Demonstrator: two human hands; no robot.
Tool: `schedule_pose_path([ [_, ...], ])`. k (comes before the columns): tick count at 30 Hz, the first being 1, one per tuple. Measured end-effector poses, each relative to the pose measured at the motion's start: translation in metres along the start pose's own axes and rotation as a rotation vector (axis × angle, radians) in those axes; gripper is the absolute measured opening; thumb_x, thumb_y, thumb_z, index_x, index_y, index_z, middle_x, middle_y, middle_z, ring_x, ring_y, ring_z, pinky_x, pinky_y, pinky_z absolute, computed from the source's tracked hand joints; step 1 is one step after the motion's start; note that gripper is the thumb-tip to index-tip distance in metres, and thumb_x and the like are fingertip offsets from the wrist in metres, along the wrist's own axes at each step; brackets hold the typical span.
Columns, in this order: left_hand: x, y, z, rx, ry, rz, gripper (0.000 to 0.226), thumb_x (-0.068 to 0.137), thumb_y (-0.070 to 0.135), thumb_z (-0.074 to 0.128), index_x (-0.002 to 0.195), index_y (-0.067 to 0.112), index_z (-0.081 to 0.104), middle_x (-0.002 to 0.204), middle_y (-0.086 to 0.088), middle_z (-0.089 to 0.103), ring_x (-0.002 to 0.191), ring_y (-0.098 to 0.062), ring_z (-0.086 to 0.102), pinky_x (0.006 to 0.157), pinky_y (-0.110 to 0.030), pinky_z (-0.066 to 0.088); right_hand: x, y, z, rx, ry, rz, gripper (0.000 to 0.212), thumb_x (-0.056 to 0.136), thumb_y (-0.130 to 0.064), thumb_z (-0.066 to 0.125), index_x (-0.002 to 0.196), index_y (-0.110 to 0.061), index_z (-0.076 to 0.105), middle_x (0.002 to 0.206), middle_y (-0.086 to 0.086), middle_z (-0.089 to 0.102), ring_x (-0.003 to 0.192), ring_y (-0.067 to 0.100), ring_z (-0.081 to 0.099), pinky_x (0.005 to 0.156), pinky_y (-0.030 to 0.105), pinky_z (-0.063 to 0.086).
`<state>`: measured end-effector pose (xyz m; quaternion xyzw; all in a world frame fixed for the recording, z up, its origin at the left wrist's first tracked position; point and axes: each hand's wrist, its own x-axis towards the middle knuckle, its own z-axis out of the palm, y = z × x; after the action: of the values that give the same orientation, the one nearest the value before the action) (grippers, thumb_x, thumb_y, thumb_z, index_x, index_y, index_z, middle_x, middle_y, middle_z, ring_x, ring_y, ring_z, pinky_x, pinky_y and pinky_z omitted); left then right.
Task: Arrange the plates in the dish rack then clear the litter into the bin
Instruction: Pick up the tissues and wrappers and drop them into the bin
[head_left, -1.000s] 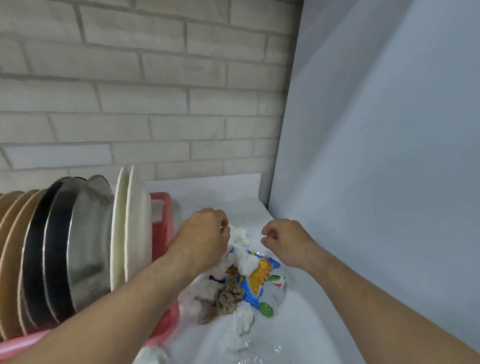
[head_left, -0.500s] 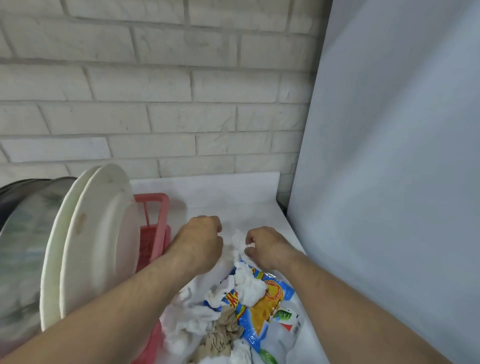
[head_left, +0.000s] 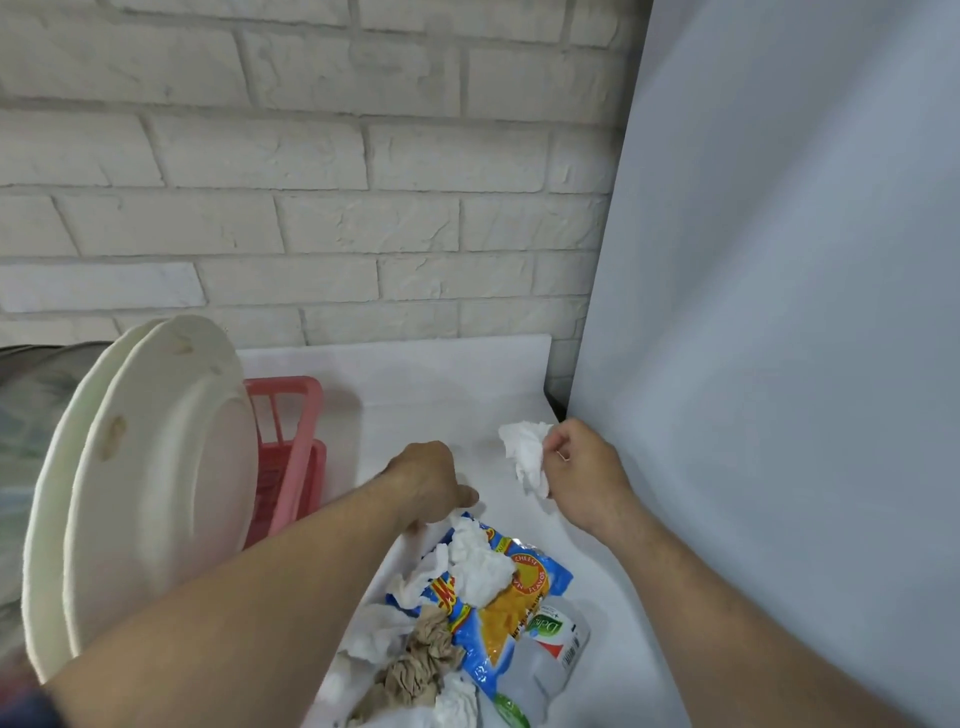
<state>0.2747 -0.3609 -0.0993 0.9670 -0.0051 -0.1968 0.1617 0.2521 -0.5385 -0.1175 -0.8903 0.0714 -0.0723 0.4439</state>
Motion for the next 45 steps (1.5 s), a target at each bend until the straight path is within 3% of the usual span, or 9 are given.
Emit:
schedule_pose_path([
  [6, 0.003, -0.005, 0.0, -0.044, 0.021, 0.056, 0.011, 0.09, 0.011, 0.055, 0.1, 0.013, 0.059, 0.089, -0.001, 0.059, 0.074, -0.018, 0.062, 0.063, -0.023, 0.056, -0.016, -0.005, -0.002, 0.186, 0.039, 0.057, 0.034, 0.096, 0.0, 0.039, 0.094, -0.025, 0.062, 0.102, 0.003, 0.06, 0.087, 0.026, 0.065, 0.063, 0.032, 0.061],
  [10, -0.009, -0.014, -0.022, -0.094, 0.249, 0.105, 0.03, 0.093, 0.009, 0.044, 0.113, 0.012, 0.066, 0.115, -0.002, 0.063, 0.107, -0.024, 0.061, 0.077, -0.023, 0.047, -0.021, -0.014, -0.007, 0.104, 0.076, 0.068, 0.031, 0.096, -0.004, 0.039, 0.087, -0.012, 0.067, 0.096, 0.008, 0.064, 0.076, 0.021, 0.064, 0.053, 0.02, 0.049],
  [17, -0.044, -0.016, -0.049, -0.386, 0.539, 0.191, 0.033, 0.093, 0.01, 0.036, 0.096, 0.018, 0.067, 0.079, -0.002, 0.062, 0.054, -0.011, 0.052, 0.047, -0.018, 0.034, -0.047, -0.045, -0.012, 0.027, 0.019, 0.018, 0.036, 0.086, -0.04, 0.065, 0.072, -0.009, 0.053, 0.073, 0.003, 0.055, 0.064, 0.018, 0.049, 0.047, 0.023, 0.032],
  [23, -0.075, -0.014, -0.035, -0.464, 0.468, 0.211, 0.023, 0.085, 0.044, 0.065, 0.093, 0.022, 0.063, 0.072, 0.001, 0.059, 0.056, -0.012, 0.053, 0.045, -0.021, 0.033, -0.055, -0.05, -0.019, -0.183, -0.001, -0.084, 0.004, 0.086, -0.001, 0.052, 0.085, -0.005, 0.053, 0.082, 0.004, 0.054, 0.066, 0.015, 0.046, 0.049, 0.024, 0.035],
  [28, -0.086, -0.021, -0.032, -0.439, 0.408, 0.222, 0.017, 0.083, 0.006, 0.062, 0.095, 0.019, 0.064, 0.06, 0.0, 0.051, 0.046, -0.016, 0.051, 0.038, -0.016, 0.036, -0.065, -0.047, -0.013, -0.168, -0.163, -0.091, 0.043, 0.085, 0.012, 0.045, 0.095, -0.027, 0.062, 0.106, -0.001, 0.054, 0.085, 0.02, 0.058, 0.07, 0.032, 0.055],
  [31, -0.091, -0.023, -0.029, -0.459, 0.397, 0.227, 0.022, 0.086, -0.001, 0.053, 0.093, 0.018, 0.063, 0.065, -0.001, 0.052, 0.054, -0.025, 0.063, 0.047, -0.027, 0.055, -0.074, -0.04, -0.002, -0.351, -0.354, -0.057, 0.037, 0.093, -0.003, 0.05, 0.116, -0.028, 0.065, 0.123, 0.002, 0.053, 0.092, 0.018, 0.057, 0.071, 0.023, 0.048],
  [36, -0.099, -0.026, -0.025, -0.348, 0.459, 0.276, 0.008, 0.091, 0.014, 0.059, 0.087, 0.02, 0.063, 0.089, 0.002, 0.064, 0.06, -0.013, 0.06, 0.048, -0.02, 0.045, -0.088, -0.04, 0.007, -0.591, -0.507, -0.03, 0.055, 0.081, -0.048, 0.071, 0.126, -0.021, 0.055, 0.121, 0.002, 0.055, 0.103, 0.019, 0.057, 0.087, 0.031, 0.051],
  [41, -0.102, -0.03, -0.024, -0.225, 0.463, 0.275, 0.008, 0.09, 0.021, 0.061, 0.083, 0.025, 0.063, 0.083, 0.005, 0.063, 0.071, -0.013, 0.062, 0.061, -0.022, 0.047, -0.091, -0.038, 0.013, -0.511, -0.508, -0.091, 0.02, 0.083, -0.033, 0.071, 0.099, -0.025, 0.061, 0.104, 0.001, 0.063, 0.093, 0.019, 0.063, 0.077, 0.029, 0.054],
  [45, -0.099, -0.028, -0.018, -0.174, 0.401, 0.269, 0.007, 0.091, 0.025, 0.059, 0.086, 0.024, 0.064, 0.088, 0.004, 0.065, 0.076, -0.015, 0.063, 0.063, -0.025, 0.051, -0.09, -0.043, -0.008, -0.488, -0.469, -0.146, 0.024, 0.076, -0.03, 0.078, 0.071, -0.032, 0.054, 0.09, -0.007, 0.059, 0.084, 0.015, 0.059, 0.063, 0.025, 0.047],
])
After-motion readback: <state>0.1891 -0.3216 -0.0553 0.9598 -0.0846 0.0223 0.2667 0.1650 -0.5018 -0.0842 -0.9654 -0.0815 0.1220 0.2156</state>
